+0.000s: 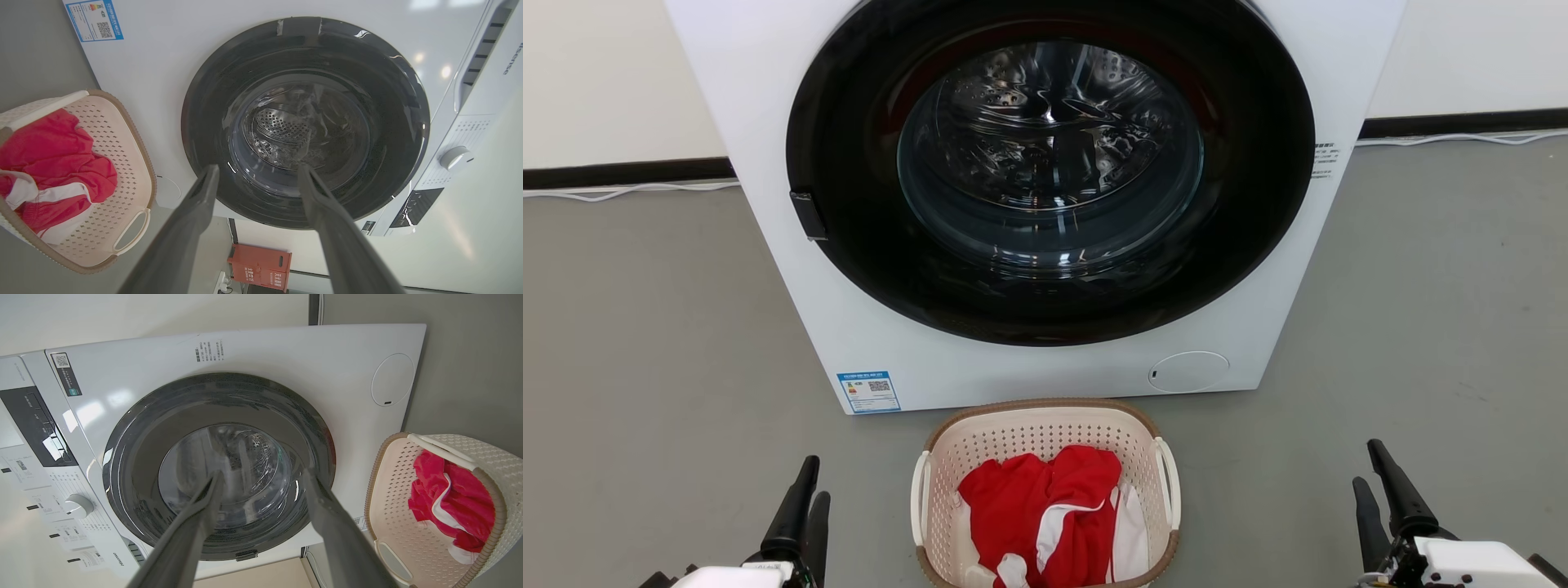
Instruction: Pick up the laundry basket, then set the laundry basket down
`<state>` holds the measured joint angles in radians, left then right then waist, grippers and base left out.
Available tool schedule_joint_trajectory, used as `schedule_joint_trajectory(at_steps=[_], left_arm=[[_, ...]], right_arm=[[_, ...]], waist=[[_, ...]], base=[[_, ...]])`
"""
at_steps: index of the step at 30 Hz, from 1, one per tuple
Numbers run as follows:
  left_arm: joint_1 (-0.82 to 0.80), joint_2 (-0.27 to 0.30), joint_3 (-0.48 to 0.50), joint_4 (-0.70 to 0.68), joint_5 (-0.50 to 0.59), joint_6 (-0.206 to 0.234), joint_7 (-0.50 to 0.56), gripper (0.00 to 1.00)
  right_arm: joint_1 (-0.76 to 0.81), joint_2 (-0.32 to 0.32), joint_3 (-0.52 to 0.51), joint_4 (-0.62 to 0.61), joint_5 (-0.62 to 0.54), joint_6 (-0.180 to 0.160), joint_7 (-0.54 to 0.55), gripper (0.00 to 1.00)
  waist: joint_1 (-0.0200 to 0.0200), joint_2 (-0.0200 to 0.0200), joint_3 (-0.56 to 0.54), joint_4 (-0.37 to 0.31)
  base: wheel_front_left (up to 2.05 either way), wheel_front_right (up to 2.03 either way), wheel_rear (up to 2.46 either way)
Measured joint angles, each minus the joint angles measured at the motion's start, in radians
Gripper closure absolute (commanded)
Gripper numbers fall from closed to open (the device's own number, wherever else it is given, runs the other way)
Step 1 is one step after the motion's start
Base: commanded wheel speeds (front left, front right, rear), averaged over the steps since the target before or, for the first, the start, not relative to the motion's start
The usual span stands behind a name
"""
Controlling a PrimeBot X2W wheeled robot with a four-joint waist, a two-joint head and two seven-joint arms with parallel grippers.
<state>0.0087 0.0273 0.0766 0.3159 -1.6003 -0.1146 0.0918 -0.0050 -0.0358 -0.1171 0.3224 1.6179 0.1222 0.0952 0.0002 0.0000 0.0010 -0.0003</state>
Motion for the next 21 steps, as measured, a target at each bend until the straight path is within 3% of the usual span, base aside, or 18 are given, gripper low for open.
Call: schedule_joint_trajectory(at_steps=[9,21], left_arm=[[0.000,0.001,-0.015,-0.039,0.069,0.020,-0.027,0.00],[0.001,0.002,-0.049,-0.094,0.261,0.055,-0.058,0.00]], right_arm=[[0.000,0.000,0.016,-0.017,-0.053,0.000,-0.028,0.00],[0.001,0.000,0.025,-0.058,-0.239,0.000,-0.060,0.00]], waist=[[-0.0001,0.0000,0.001,0.000],[-0.0001,0.0000,0.003,0.000]], base=[[0.00,0.00,0.00],[0.00,0.00,0.00]])
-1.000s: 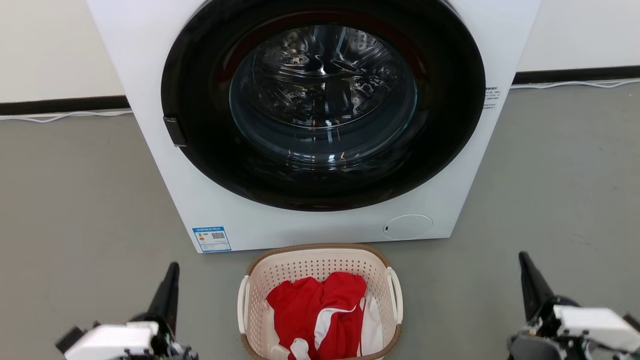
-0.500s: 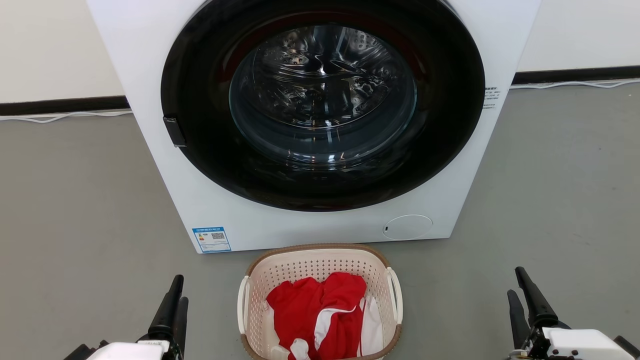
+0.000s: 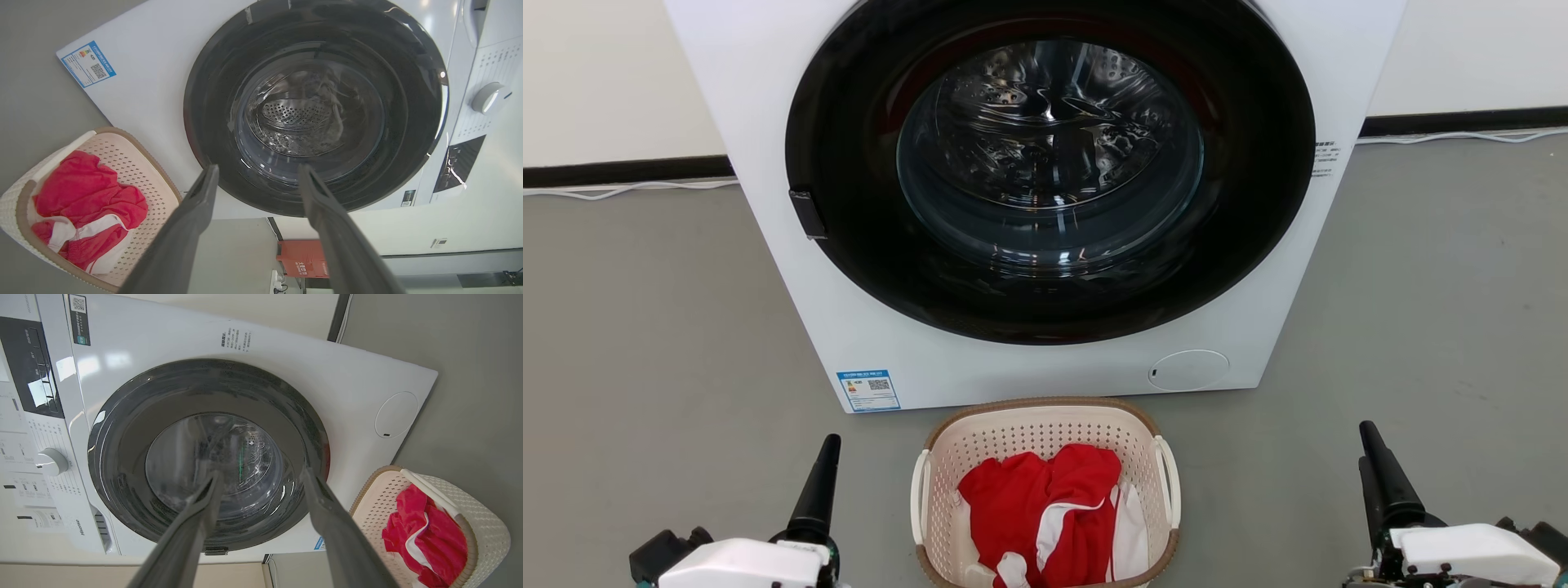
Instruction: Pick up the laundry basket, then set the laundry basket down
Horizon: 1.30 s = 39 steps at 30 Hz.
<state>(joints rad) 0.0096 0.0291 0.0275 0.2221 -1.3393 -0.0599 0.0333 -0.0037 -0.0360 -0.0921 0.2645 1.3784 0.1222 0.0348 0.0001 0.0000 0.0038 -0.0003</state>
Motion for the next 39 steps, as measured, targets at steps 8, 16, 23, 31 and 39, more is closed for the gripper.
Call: schedule_joint_trajectory(at_steps=[8,16,23,31,39], left_arm=[[0.000,0.005,-0.024,-0.024,0.143,0.030,-0.023,0.00],[0.001,0.029,-0.066,-0.040,0.288,0.070,-0.044,0.00],[0.001,0.048,-0.107,-0.046,0.383,0.108,-0.062,0.00],[0.001,0.073,-0.150,-0.057,0.483,0.153,-0.087,0.00],[0.004,0.097,-0.191,-0.063,0.577,0.194,-0.109,0.00]], right_arm=[[0.003,0.000,0.012,-0.031,-0.131,0.000,-0.021,0.00],[0.003,0.000,0.028,-0.053,-0.254,0.000,-0.044,0.00],[0.004,0.000,0.036,-0.062,-0.348,0.000,-0.062,0.00],[0.019,-0.001,0.048,-0.068,-0.445,0.001,-0.081,0.00],[0.024,-0.001,0.061,-0.079,-0.560,0.001,-0.110,0.00]], waist=[[0.0000,0.0000,0.000,0.001],[0.0000,0.0000,0.000,0.001],[0.0000,0.0000,-0.001,0.001],[0.0000,0.0000,-0.002,0.002],[-0.0001,0.0000,-0.004,0.002]], base=[[0.00,0.00,0.00],[0.00,0.00,0.00],[0.00,0.00,0.00],[0.00,0.00,0.00],[0.00,0.00,0.00]])
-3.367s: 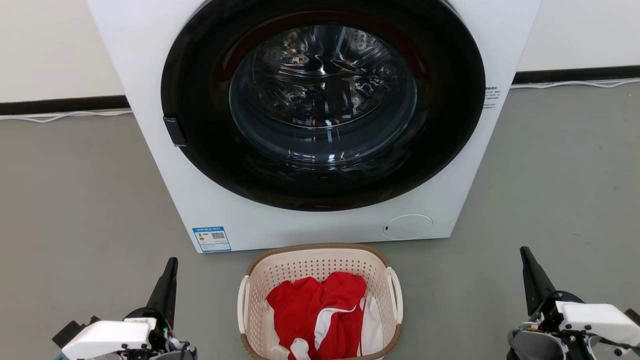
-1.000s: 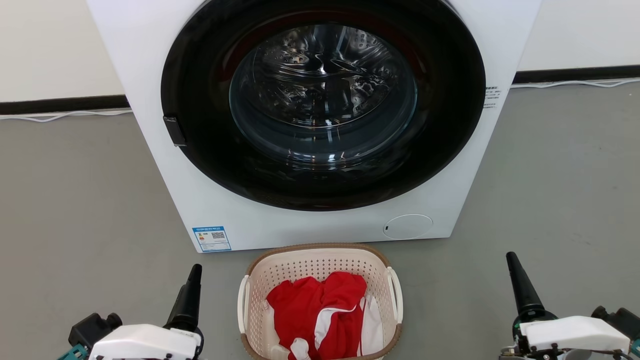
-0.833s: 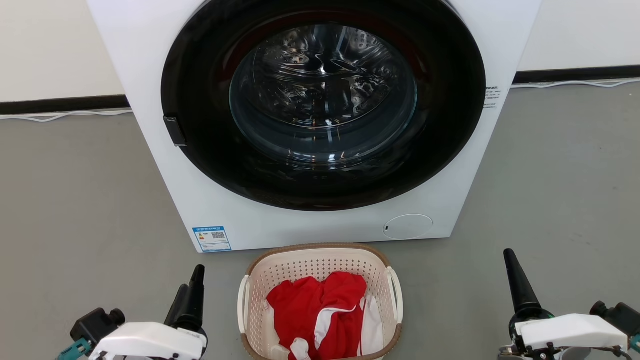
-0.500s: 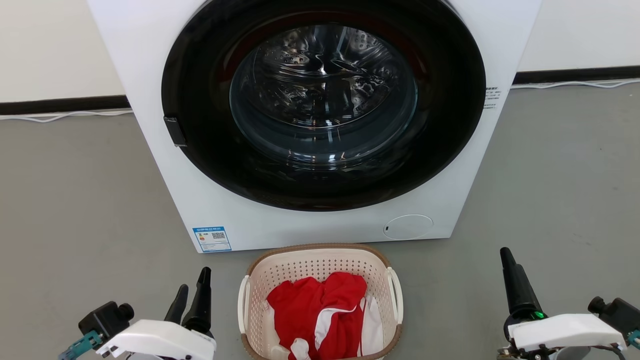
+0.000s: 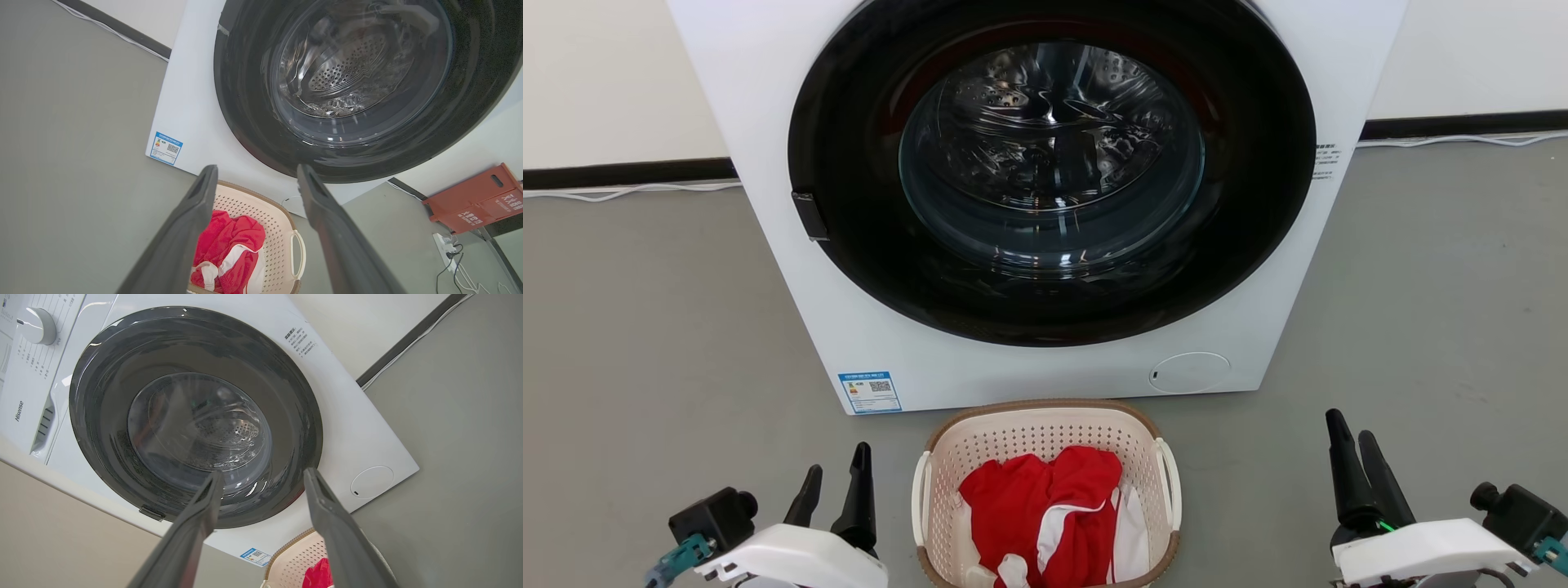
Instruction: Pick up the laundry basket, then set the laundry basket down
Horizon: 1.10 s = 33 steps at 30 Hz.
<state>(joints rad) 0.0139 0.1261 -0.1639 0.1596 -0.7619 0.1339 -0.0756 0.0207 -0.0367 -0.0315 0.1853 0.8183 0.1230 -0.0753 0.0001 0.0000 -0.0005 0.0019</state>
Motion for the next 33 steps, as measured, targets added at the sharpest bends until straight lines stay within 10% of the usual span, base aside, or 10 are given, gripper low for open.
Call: schedule_joint_trajectory(at_steps=[33], left_arm=[[0.042,0.043,-0.095,-0.075,0.365,0.132,-0.094,0.00]], right_arm=[[0.023,-0.002,0.042,-0.058,-0.383,0.000,-0.092,0.00]], waist=[[0.0000,0.0000,-0.012,-0.001]], base=[[0.00,0.00,0.00]])
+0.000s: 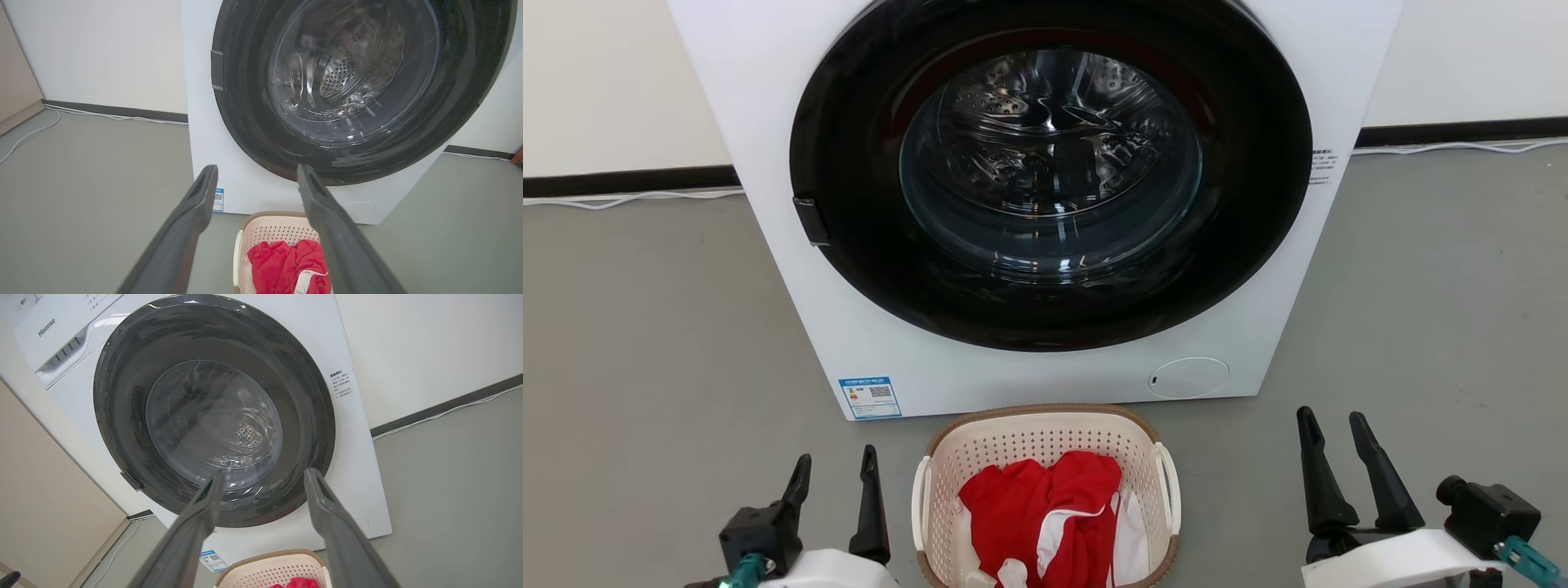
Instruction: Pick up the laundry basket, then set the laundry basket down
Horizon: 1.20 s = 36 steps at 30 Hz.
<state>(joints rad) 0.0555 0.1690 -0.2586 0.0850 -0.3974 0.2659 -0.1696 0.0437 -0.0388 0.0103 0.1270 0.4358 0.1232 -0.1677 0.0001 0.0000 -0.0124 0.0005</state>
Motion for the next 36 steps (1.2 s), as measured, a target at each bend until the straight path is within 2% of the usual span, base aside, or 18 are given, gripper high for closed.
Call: schedule_joint_trajectory(at_steps=[28,36], left_arm=[[0.022,0.014,-0.042,-0.064,0.300,0.060,-0.079,0.00],[0.039,0.008,-0.037,-0.067,0.309,0.058,-0.086,0.00]], right_arm=[[0.018,-0.002,0.030,-0.049,-0.317,0.000,-0.078,0.00],[0.018,-0.002,0.032,-0.050,-0.329,0.000,-0.082,0.00]], waist=[[0.0000,0.0000,0.001,0.001],[0.0000,0.0000,0.000,-0.001]], base=[[0.00,0.00,0.00],[0.00,0.00,0.00]])
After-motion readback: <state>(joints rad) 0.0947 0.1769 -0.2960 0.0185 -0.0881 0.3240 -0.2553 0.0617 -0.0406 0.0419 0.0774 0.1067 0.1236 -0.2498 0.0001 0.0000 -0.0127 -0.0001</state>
